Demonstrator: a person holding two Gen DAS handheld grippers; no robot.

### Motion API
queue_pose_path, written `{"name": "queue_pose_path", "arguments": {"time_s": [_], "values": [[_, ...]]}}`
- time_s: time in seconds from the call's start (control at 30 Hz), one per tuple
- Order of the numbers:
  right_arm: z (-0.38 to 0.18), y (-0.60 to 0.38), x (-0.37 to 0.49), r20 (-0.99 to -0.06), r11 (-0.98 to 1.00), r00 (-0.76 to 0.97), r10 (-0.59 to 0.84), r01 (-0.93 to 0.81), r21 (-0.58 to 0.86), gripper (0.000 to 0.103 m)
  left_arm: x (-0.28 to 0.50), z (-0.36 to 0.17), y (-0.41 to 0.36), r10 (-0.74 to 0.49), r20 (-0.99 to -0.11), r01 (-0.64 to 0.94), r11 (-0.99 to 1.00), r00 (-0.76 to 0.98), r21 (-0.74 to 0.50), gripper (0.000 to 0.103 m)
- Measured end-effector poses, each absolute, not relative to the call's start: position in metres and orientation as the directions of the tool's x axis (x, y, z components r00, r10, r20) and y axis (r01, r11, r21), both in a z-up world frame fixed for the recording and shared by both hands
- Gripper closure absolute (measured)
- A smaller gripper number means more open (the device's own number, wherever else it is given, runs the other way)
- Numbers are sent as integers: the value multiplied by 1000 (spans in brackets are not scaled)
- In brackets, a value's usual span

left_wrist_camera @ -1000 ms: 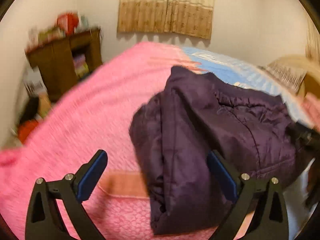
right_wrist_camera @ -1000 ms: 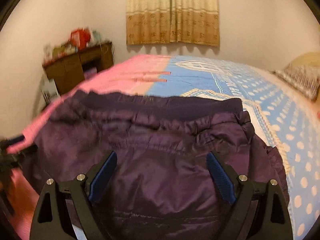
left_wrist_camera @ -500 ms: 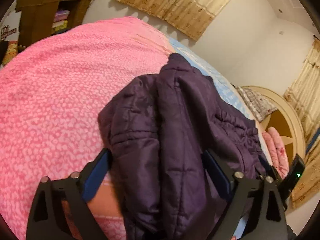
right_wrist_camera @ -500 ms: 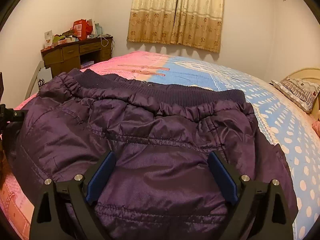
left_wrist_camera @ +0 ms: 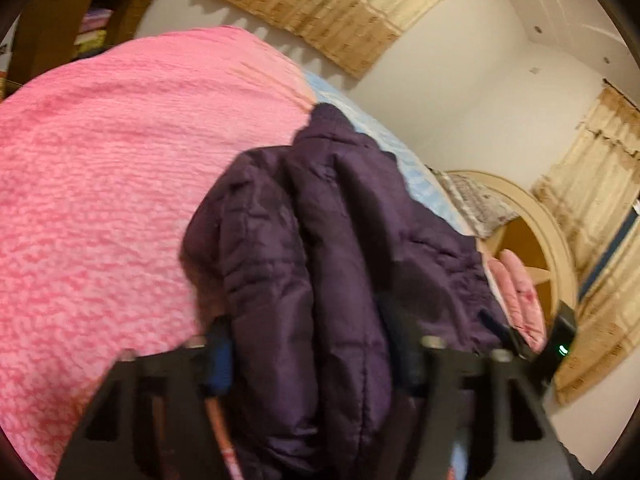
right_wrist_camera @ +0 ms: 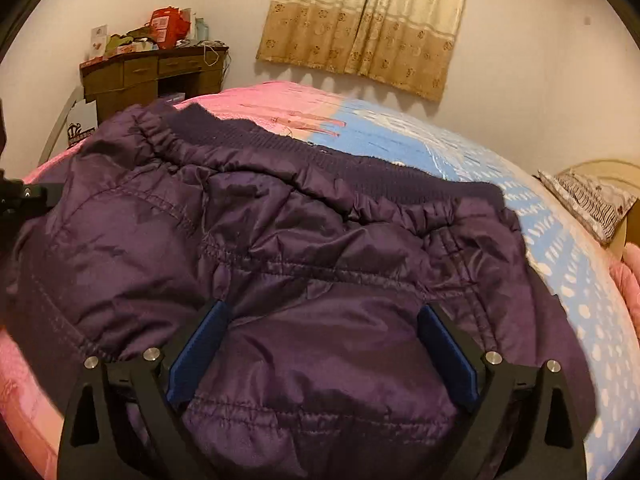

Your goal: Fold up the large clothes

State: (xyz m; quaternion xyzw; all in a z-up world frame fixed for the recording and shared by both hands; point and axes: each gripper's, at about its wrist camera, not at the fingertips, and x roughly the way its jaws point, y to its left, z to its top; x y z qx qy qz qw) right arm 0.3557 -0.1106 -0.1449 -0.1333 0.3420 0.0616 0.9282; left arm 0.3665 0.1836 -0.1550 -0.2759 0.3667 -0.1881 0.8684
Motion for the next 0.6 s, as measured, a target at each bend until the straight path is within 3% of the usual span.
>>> {"name": "queue_pose_path", "arguments": {"time_s": [0.1, 0.17, 0.2, 0.23, 0.37, 0.4, 0.43, 0.6], "values": [[-147, -109, 358, -658, 958, 753, 12, -198, -209, 5, 363, -149, 181, -558, -501, 171, 763, 662, -623, 60], [-147, -110, 357, -656, 958, 755, 13, -197, -208, 5, 362, -148, 179, -552, -493, 164, 760, 673, -629, 58], [-147, -109, 356, -655, 958, 756, 12, -197, -209, 5, 364, -151, 179, -537, -507, 145, 769, 675, -622, 49], [-148, -108, 355, -653, 957, 758, 10, -196, -212, 5, 368, -156, 179, -513, -531, 109, 781, 674, -615, 35], [-151, -102, 358, -672, 954, 740, 1, -202, -222, 5, 378, -161, 176, -521, -551, 85, 772, 652, -630, 26], [-151, -102, 362, -678, 953, 735, 1, -205, -221, 5, 378, -159, 174, -531, -548, 94, 768, 646, -633, 30], [-151, -100, 365, -684, 952, 730, -2, -208, -225, 5, 378, -157, 172, -565, -527, 115, 743, 635, -659, 43], [-149, -105, 361, -665, 961, 746, 35, -207, -181, 5, 357, -132, 163, -649, -396, 192, 644, 650, -741, 67]]}}
